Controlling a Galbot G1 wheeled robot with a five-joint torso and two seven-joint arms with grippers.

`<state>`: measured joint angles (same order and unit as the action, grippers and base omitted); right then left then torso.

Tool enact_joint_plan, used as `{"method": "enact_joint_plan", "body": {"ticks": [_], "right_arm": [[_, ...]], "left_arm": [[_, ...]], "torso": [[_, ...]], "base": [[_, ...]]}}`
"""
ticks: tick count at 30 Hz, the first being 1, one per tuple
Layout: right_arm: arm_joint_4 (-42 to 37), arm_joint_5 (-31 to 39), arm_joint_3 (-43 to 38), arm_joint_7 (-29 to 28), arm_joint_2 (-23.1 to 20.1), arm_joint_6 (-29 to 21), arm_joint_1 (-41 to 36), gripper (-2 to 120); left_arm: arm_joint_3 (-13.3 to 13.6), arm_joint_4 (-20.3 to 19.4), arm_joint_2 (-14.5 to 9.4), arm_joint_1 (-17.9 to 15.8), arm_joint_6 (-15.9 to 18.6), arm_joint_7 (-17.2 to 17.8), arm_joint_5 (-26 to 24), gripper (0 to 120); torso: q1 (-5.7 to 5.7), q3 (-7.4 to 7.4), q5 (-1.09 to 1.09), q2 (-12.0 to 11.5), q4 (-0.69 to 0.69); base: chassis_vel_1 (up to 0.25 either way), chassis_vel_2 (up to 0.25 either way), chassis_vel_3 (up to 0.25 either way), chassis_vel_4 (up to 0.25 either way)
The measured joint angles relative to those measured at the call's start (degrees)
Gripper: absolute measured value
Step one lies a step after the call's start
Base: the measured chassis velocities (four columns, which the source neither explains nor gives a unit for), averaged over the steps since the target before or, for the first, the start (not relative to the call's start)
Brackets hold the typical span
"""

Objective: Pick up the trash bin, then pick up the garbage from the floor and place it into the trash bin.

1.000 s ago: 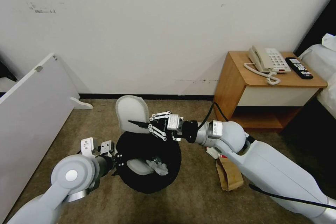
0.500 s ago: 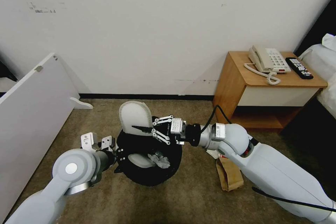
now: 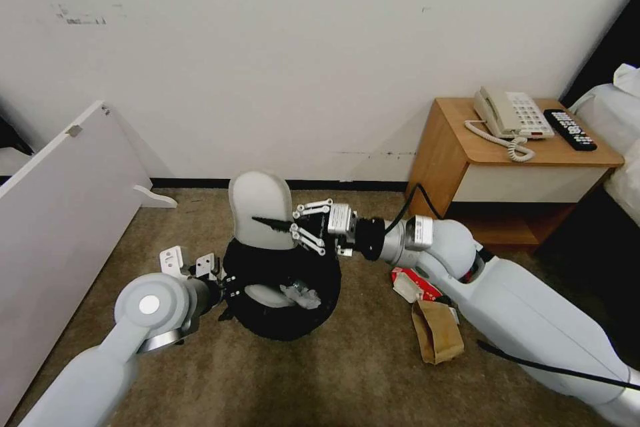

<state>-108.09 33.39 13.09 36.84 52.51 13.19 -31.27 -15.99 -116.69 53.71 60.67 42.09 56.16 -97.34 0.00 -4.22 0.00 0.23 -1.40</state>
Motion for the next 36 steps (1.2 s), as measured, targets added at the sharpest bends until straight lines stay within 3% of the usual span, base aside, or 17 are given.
{"method": "enact_joint_plan", "body": {"ticks": [13,36], "right_arm": [[1.21,0.93,2.27,0.94,0.15,-0.01,2.16,1],[4.92,-1.69,1.22,3.59,-1.4,1.51,-1.94,1]], "left_arm": [[-0.48,1.45,0.48,-0.9,0.05,-1.3,0.53,0],[-0.93,-0.51,1.18,-1.54,0.07,-1.18,-0.17,0]], "torso": [[0.0,0.01,0.0,0.0,0.0],[0.0,0.0,0.0,-0.02,0.0]], "base": [[0.0,0.0,0.0,0.0],[0.0,0.0,0.0,0.0]]}}
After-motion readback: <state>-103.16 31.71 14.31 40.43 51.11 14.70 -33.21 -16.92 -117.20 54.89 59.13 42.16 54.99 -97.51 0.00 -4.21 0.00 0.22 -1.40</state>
